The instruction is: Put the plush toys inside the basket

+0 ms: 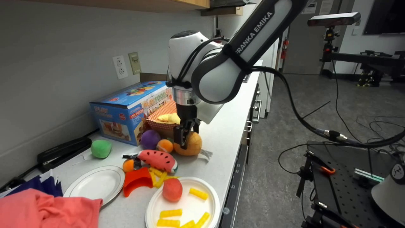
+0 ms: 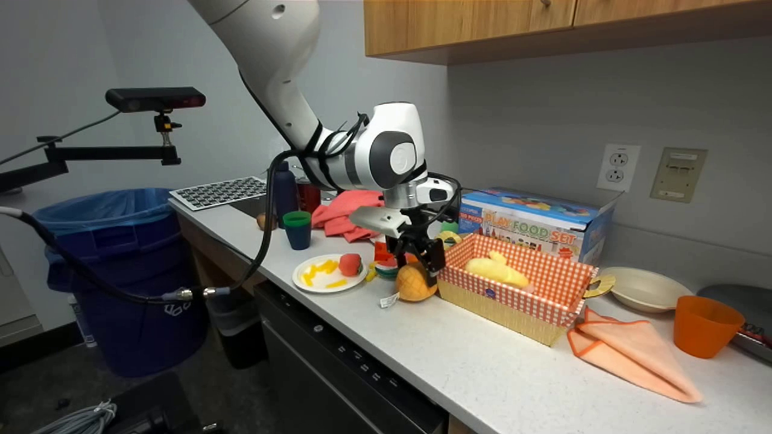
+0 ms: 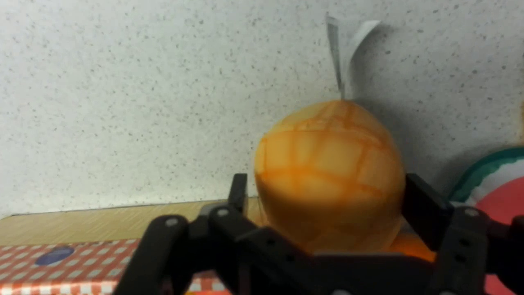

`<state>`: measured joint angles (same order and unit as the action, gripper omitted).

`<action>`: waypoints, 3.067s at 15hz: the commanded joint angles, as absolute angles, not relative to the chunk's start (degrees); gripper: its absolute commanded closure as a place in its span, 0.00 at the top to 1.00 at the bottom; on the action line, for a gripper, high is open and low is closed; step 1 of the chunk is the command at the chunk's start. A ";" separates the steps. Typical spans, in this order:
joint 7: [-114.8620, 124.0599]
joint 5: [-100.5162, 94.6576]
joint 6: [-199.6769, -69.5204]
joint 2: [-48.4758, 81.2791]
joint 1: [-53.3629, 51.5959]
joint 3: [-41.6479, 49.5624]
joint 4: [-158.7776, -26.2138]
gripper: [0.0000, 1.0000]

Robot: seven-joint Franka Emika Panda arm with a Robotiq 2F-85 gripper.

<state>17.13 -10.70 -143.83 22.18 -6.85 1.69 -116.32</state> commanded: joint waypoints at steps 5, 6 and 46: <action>14.29 -9.27 -141.44 19.96 -6.51 1.24 -116.94 0.32; 14.06 -9.66 -140.40 18.53 -6.62 1.30 -117.69 0.24; 36.63 -30.11 -147.38 11.49 -3.89 1.44 -114.93 1.00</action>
